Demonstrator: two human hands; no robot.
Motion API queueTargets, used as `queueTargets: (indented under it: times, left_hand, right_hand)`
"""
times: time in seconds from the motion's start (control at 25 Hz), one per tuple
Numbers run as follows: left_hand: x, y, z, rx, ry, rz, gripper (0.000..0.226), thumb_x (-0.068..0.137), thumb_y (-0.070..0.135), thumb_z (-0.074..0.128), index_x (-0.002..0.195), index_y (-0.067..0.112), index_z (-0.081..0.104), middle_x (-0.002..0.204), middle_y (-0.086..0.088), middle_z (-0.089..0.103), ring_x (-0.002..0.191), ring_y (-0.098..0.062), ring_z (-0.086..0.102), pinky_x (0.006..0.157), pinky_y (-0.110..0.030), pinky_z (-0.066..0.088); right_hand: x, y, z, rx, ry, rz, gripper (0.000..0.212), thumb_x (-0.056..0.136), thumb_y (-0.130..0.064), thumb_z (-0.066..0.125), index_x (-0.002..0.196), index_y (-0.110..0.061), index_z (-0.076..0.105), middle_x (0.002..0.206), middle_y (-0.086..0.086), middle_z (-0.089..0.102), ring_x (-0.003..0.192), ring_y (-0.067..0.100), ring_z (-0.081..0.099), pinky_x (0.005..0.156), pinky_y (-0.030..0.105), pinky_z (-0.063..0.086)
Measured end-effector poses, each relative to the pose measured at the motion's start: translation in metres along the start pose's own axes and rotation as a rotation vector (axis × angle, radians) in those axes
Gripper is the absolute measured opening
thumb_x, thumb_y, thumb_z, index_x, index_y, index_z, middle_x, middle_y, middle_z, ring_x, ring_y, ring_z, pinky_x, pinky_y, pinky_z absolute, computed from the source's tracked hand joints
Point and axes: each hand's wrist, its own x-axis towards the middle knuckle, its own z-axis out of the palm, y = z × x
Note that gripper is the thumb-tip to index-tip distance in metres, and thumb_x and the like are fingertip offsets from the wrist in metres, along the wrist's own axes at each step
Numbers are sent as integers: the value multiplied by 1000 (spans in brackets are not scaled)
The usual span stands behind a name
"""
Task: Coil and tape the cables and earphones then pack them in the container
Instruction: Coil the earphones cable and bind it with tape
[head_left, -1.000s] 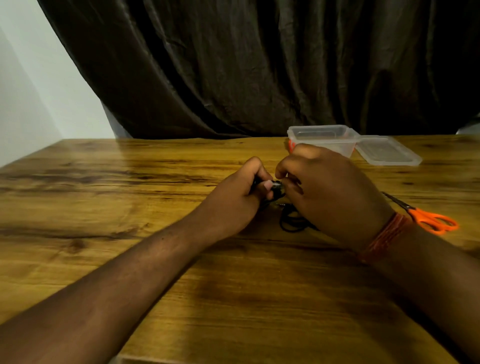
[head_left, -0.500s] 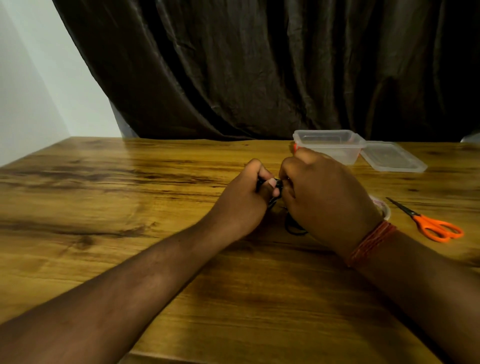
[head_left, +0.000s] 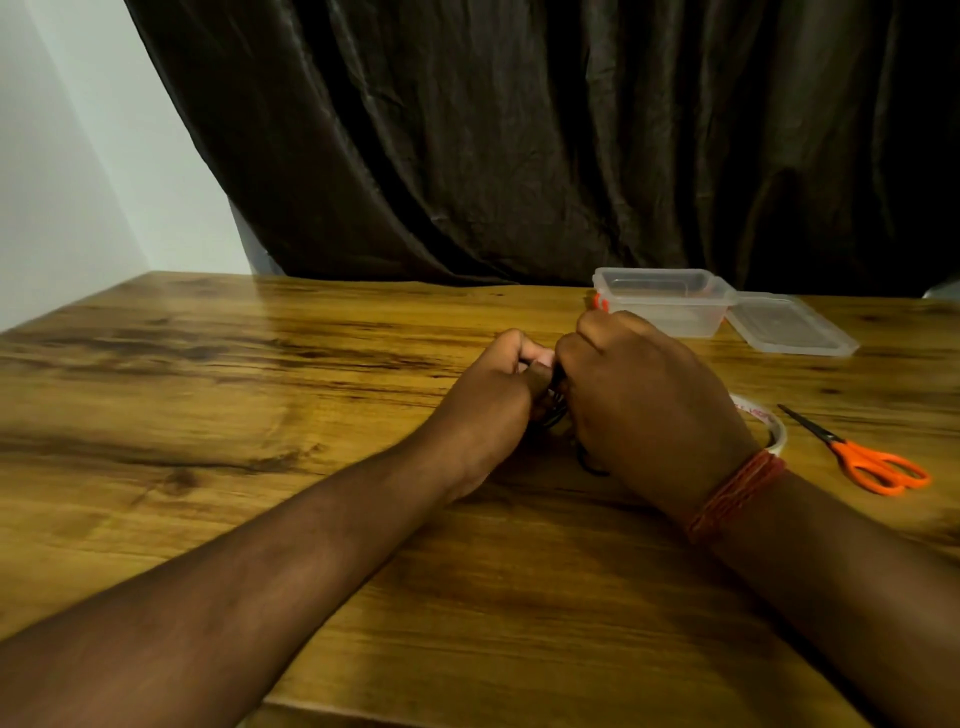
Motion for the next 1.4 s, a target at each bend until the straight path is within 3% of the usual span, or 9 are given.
queueTargets:
  times: [0.12,0.4,0.52,0.72,1.16,1.4]
  left_hand:
    - [-1,3,-1,-139,-14,-49,14,98,11,49,89,16,58,73,1,62,65,-8,52,59,-24,46]
    - [3,4,-4,-369,-43,-87,15,98,3,44,91,10,54,74,-3,58,59,-8,44,66,-31,39]
    - [4,4,-4,-391,-41,-35,16,99,1,41,91,9,53,63,4,58,53,-6,41,63,-27,37]
    - [3,5,-3,-380,-56,13,13,98,0,42,98,8,52,71,1,59,52,-5,39,52,-16,40]
    - [2,9,-5,-443,-41,3,15,98,14,52,84,13,51,70,-1,55,54,-7,40,56,-20,34]
    - [6,8,-10,-410,-17,42,19,95,1,46,80,12,51,64,4,59,49,-2,40,58,-21,35]
  right_hand:
    - [0,-1,-2,-34,12,-18,20,74,-17,61,93,-12,63,91,7,57,83,24,55,58,32,41]
    - [1,-2,-5,-61,90,-99,19,79,-13,47,90,-10,62,86,9,58,76,27,54,59,37,43]
    - [1,3,-4,-22,90,-74,12,83,-13,54,92,-13,62,88,6,57,78,25,54,61,38,45]
    - [-1,13,-4,176,175,37,7,92,-19,58,92,-16,64,89,1,57,83,20,54,65,38,49]
    - [-2,8,-6,73,171,-96,7,91,-16,58,94,-11,62,88,6,55,78,25,53,63,45,50]
    - [-1,4,-10,202,144,-64,21,95,-26,52,102,-13,67,94,5,59,85,22,57,69,39,50]
